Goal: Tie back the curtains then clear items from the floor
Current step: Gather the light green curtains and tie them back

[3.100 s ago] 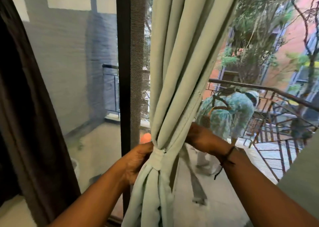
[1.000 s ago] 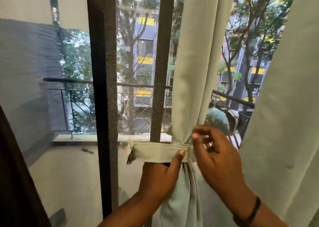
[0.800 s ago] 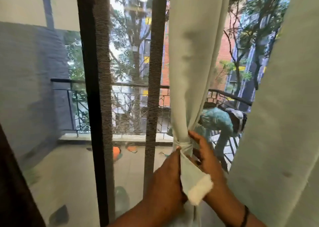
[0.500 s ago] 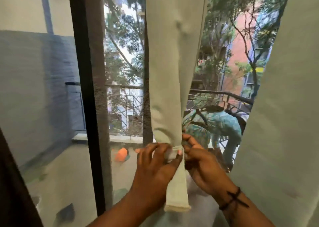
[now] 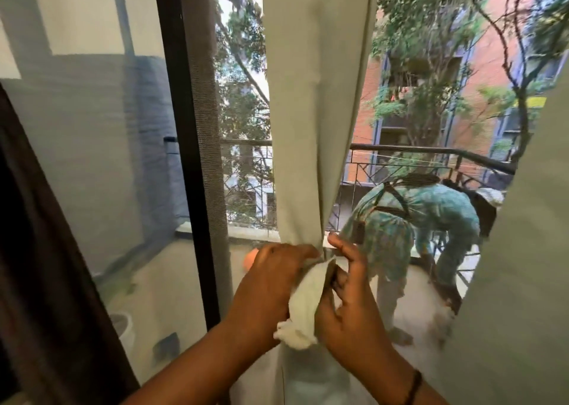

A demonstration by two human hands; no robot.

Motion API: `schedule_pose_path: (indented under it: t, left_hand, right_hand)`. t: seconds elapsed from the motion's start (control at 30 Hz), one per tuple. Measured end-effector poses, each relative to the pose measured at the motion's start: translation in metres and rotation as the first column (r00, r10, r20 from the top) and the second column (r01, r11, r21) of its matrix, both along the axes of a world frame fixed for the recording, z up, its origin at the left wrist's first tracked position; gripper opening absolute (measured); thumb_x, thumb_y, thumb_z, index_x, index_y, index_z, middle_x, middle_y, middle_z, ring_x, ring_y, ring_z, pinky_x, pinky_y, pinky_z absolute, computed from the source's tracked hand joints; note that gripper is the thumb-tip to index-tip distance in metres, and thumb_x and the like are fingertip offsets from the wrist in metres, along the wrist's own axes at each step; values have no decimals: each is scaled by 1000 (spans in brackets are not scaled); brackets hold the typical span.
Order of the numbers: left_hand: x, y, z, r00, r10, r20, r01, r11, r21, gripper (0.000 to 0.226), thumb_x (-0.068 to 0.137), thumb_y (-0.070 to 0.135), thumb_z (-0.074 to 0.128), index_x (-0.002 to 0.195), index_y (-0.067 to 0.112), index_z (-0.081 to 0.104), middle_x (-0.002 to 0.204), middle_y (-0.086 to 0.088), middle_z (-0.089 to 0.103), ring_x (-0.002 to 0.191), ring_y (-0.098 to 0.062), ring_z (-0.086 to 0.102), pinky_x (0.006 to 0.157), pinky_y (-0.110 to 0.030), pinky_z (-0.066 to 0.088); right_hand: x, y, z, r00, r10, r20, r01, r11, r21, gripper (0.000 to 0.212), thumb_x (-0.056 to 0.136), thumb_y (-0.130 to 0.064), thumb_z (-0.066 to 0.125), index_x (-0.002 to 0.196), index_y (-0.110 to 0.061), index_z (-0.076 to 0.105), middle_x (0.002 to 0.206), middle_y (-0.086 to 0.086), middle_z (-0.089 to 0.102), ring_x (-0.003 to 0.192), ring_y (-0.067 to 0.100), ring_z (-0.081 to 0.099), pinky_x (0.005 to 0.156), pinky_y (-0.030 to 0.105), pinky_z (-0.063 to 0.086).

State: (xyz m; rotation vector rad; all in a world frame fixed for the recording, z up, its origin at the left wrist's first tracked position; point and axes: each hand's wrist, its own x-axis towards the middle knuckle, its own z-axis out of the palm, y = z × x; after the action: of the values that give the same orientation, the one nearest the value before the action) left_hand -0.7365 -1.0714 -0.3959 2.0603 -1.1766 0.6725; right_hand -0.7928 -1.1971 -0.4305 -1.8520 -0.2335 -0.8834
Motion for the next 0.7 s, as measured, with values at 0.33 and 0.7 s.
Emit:
schedule_pose_path:
  t: [0.33, 0.7]
  left_hand:
    - [40, 47, 41, 701, -400, -590, 521, 852, 42, 51, 74, 8, 73, 110, 26, 43, 98, 8, 56, 77, 5, 56, 69, -22, 48]
    - [86, 105, 94, 827, -294, -480, 548, 614, 568, 31, 76, 52, 70, 96, 32, 57, 88, 20, 64, 79, 4, 59, 70, -14, 48]
  right_hand:
    - [21, 31, -3, 902, -383, 199, 432, 797, -423, 81, 82, -16, 41, 146, -45, 1, 139, 17, 47, 91, 18, 52, 61, 6, 40]
    - [56, 108, 4, 739, -657, 149, 560, 477, -678, 85, 74, -23, 40, 149, -37, 2, 132, 18, 56, 41, 18, 57, 33, 20, 35]
